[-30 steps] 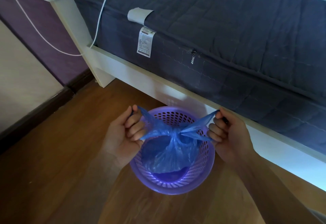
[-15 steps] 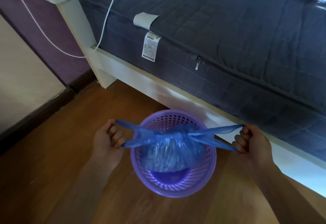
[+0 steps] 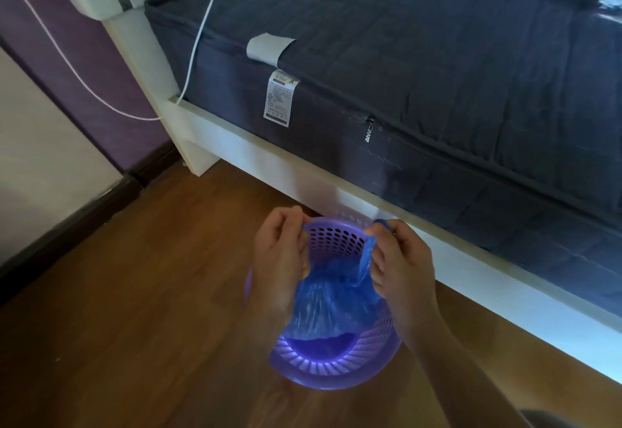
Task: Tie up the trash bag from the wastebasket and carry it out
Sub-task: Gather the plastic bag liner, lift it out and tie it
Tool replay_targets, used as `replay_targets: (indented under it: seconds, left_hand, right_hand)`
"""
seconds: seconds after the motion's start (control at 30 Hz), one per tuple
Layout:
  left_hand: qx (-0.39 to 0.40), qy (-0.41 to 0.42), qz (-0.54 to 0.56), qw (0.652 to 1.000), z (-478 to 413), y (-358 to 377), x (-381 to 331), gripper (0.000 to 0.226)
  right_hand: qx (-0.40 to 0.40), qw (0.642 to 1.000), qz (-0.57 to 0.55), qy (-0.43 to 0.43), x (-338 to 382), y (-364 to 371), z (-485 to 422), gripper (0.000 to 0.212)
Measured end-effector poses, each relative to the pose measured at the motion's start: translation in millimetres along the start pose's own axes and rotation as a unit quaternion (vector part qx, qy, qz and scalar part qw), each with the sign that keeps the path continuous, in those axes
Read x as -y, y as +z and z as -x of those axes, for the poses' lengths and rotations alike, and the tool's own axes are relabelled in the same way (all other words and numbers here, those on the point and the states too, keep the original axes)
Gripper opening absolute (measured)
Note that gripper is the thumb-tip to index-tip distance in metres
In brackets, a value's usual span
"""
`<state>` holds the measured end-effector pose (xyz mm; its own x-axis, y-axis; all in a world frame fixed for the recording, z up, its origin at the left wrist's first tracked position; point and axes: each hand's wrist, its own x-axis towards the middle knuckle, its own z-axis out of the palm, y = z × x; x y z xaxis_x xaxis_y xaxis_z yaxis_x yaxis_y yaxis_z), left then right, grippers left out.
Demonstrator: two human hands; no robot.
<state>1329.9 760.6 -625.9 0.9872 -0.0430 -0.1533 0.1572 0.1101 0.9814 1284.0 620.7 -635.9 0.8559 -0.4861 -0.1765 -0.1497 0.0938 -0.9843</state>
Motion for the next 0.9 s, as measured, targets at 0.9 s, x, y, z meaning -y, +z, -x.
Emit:
replay_targets:
  seconds: [0.9]
  left_hand:
    - [0.016, 0.013, -0.207, 0.978, 159.4, 61.5, -527.7, 0.022]
  right_hand:
    - [-0.001, 0.998, 0.051, -0.031, 491.1, -6.7, 138.1, 0.020]
